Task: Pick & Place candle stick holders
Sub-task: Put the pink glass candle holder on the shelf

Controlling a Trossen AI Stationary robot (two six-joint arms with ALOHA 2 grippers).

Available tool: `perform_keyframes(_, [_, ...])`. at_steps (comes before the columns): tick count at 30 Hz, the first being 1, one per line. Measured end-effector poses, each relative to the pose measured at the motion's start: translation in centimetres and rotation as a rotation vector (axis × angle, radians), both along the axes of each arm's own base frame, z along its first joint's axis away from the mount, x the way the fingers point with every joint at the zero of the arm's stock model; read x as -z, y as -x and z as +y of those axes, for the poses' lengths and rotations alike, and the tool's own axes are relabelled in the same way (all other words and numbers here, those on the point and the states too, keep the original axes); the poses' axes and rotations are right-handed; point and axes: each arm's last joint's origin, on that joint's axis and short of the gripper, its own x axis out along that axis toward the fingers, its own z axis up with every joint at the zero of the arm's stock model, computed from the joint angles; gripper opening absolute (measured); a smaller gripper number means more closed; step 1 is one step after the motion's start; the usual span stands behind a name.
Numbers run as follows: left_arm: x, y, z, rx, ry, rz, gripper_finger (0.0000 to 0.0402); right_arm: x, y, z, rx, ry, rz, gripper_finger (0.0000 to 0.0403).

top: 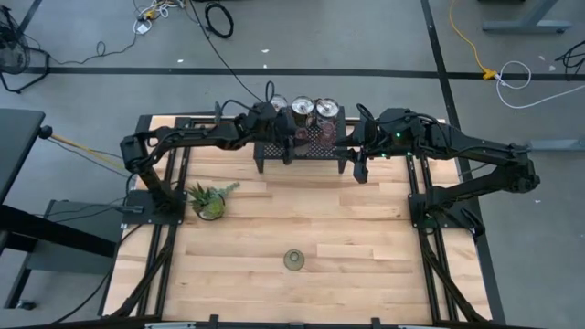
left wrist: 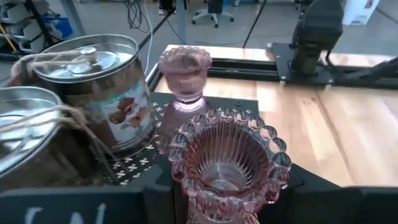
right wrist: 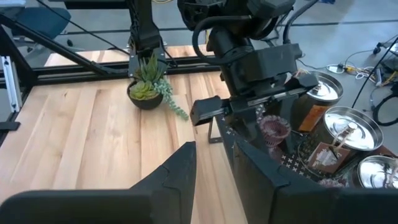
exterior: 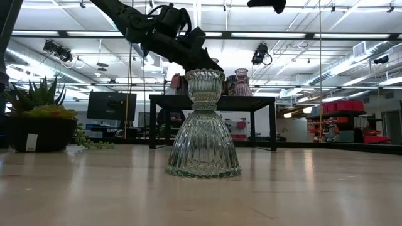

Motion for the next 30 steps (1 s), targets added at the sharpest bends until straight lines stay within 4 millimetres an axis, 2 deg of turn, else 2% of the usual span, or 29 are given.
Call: perform_keyframes(30, [0.1, -1.6, -2.7, -0.158, -0.084, -0.005, 0.013, 0.0, 0.0, 0.0, 0.001, -0.002, 0.002, 0.0107])
